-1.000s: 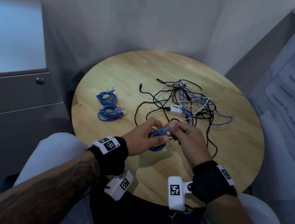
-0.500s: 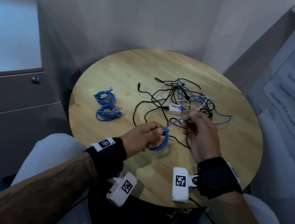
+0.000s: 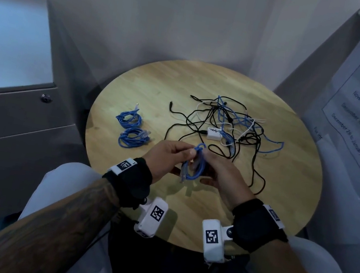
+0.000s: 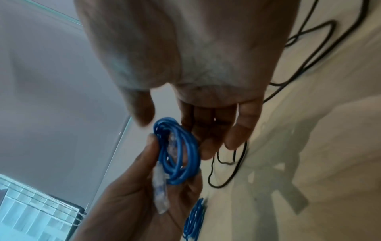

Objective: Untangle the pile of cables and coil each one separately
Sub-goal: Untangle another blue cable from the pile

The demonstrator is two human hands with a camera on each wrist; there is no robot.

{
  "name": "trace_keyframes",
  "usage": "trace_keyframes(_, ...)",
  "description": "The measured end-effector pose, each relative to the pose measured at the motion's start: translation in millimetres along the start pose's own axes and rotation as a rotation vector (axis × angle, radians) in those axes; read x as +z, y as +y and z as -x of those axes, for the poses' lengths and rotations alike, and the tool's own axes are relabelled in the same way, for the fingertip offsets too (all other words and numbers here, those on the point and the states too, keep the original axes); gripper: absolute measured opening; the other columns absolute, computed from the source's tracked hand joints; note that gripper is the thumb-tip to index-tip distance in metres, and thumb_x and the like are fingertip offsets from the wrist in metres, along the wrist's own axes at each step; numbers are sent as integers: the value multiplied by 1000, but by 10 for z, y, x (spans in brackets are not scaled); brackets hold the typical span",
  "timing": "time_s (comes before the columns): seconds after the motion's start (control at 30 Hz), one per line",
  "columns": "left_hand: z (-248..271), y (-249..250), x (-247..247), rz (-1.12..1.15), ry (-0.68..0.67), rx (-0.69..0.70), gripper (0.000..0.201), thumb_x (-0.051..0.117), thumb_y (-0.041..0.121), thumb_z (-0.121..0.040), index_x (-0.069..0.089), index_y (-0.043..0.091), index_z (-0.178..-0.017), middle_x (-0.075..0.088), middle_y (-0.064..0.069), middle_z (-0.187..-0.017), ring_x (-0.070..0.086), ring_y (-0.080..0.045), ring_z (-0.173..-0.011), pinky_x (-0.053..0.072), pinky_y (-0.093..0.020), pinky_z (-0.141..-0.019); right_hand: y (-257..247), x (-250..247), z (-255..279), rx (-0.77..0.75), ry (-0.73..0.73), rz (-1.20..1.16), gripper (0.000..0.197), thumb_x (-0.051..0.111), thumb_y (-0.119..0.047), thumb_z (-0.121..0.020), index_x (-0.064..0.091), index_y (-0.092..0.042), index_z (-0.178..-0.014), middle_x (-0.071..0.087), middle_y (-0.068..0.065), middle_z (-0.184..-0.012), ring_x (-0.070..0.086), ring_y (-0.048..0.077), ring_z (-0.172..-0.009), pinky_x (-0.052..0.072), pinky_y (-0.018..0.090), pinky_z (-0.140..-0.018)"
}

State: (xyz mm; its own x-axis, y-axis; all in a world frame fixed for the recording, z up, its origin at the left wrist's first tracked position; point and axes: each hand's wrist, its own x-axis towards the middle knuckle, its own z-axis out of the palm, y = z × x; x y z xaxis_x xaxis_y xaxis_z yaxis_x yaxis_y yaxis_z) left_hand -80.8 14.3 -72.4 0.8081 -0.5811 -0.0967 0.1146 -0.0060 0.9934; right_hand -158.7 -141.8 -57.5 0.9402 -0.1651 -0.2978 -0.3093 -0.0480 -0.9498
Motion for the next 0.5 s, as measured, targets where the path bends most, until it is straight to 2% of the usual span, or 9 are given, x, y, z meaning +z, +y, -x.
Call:
trace_keyframes(0.07,2,-35,0,-59,-18,-5,22,56,14,-97,70,6,-111,73,-4,-93,68,-14,-88,55,-31,-79,28,-10,12,36,-98,10,33,54,-42,-100,67,-17,-84,70,-1,-86,62,15,-87,44,34,-81)
trace_keyframes(0.13,-2,-35,-16,-152,-54,2,20,56,17,-98,69,9,-110,72,-8,-94,68,-17,-87,56,-33,-76,18,-40,12,104,-171,-97,29,53,-33,-101,62,-18,-78,65,-1,-84,57,17,-90,42,34,-79)
trace_keyframes(0.2,-16,-21,-44,-294,-114,82,19,54,14,-99,62,15,-116,69,-7,-92,67,-21,-81,56,-33,-73,-8,-78,15,150,-236,-180,30,51,-28,-97,55,-19,-69,63,2,-86,56,19,-89,41,35,-78)
trace_keyframes(0.27,-30,-17,-70,-499,-174,174,29,51,12,-99,54,26,-125,65,-3,-97,65,-25,-81,54,-31,-72,-11,-61,30,162,-270,-180,25,54,-31,-89,57,-21,-66,63,2,-88,57,18,-87,42,35,-78)
trace_keyframes(0.33,-24,-25,-68,-622,-176,228,29,50,11,-99,56,27,-122,65,0,-102,63,-21,-86,53,-27,-73,-12,-12,51,129,-229,-80,24,60,-33,-87,65,-26,-65,64,-1,-86,58,17,-87,43,35,-78)
trace_keyframes(0.43,-23,-10,-53,-654,-46,259,16,52,16,-99,58,18,-113,62,6,-91,59,-11,-78,48,-19,-67,-29,11,52,21,-104,136,10,65,-27,-89,71,-20,-86,68,-3,-85,62,17,-85,49,32,-69)
trace_keyframes(0.5,-46,-1,-62,-565,32,200,14,52,18,-100,59,16,-112,64,0,-89,61,-13,-74,55,-27,-67,-29,10,47,-91,18,225,8,66,-20,-92,72,-17,-97,75,0,-88,70,18,-85,57,33,-68)
